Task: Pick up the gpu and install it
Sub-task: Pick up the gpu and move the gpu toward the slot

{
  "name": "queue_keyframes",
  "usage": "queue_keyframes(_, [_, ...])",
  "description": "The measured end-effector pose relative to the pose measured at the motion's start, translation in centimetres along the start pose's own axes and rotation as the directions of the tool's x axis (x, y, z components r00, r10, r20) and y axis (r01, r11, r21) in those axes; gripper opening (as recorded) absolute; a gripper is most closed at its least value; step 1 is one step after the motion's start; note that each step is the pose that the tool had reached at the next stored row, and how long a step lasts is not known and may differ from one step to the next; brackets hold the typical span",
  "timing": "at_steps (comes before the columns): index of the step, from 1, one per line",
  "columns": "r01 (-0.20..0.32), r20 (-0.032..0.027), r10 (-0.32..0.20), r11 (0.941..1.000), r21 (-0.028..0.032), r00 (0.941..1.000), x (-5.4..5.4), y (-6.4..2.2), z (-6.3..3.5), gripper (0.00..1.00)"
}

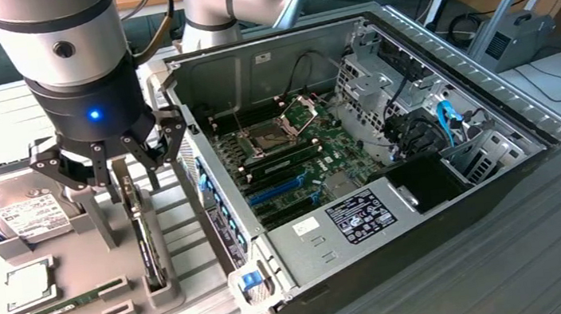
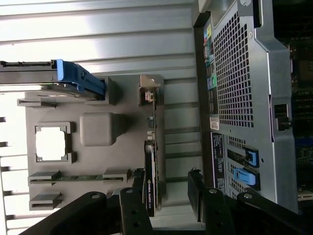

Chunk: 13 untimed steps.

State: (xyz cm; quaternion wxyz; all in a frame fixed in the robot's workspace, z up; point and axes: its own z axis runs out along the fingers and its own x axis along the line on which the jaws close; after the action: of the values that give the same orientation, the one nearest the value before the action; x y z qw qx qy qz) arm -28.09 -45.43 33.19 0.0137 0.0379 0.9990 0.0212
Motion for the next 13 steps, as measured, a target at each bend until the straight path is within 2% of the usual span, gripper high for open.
queue_keyframes(11, [0.0, 0.0, 0.0, 1.0, 0.0001, 1.0, 0.01, -0.01, 0.28, 0.48])
queue_keyframes(13, [0.0, 0.0001, 0.0, 1.0, 0.0004, 1.0, 0.02, -0.03, 0.84, 0.48])
